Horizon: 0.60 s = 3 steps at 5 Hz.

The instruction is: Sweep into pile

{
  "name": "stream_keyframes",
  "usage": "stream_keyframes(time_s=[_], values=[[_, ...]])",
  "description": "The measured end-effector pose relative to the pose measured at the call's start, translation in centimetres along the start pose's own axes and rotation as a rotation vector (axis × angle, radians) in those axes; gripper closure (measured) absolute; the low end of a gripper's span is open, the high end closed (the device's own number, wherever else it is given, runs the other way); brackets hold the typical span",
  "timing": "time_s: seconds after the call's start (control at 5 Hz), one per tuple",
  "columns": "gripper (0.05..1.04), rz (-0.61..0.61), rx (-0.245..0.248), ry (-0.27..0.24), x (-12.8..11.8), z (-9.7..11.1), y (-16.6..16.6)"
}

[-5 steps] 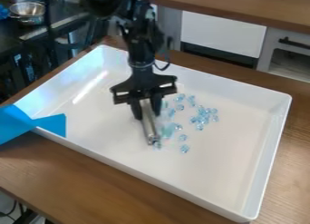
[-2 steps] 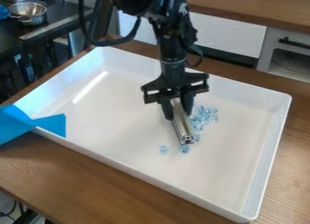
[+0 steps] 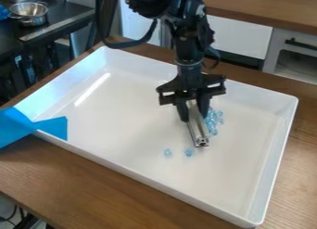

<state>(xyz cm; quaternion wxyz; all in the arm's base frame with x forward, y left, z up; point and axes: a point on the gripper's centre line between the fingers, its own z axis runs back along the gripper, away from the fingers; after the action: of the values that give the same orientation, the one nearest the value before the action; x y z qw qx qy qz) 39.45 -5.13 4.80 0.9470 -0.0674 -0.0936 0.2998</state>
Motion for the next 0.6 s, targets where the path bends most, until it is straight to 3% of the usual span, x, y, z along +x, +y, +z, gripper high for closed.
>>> stream_keyframes(time_s=[0.6], values=[[0.707,-0.033,-0.026,0.036,-2.1,-0.4,-4.0]])
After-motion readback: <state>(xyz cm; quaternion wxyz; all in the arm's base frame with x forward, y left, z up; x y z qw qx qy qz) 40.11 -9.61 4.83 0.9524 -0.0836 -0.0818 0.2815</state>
